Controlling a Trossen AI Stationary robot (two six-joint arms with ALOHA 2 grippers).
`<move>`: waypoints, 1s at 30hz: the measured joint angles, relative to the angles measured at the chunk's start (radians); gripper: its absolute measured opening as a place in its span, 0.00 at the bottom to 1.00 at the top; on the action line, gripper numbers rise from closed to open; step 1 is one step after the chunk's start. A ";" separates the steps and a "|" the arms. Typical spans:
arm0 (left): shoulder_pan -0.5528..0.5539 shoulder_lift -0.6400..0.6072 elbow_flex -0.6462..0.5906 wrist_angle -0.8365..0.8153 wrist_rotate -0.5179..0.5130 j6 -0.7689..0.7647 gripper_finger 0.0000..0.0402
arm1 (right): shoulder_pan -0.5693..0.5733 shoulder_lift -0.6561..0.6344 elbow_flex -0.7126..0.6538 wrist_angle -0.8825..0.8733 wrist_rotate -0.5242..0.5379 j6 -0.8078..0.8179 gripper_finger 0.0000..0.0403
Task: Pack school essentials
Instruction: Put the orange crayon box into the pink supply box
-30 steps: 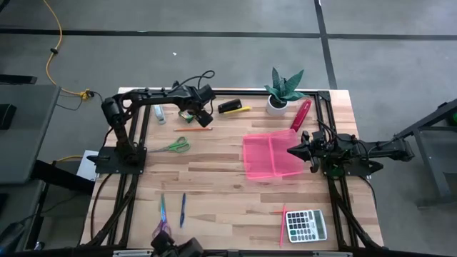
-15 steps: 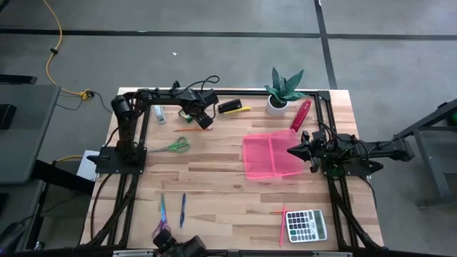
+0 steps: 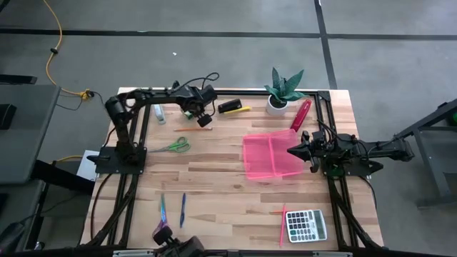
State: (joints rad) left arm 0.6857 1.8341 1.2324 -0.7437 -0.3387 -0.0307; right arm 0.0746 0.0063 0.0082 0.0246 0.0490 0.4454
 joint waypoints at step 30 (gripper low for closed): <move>-0.609 -0.820 -0.610 1.008 0.116 -0.333 0.00 | 0.000 0.000 0.000 0.000 0.000 0.000 0.00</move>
State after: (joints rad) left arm 0.0770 1.0140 0.6219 0.2639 -0.2224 -0.3637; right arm 0.0747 0.0063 0.0079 0.0242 0.0486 0.4454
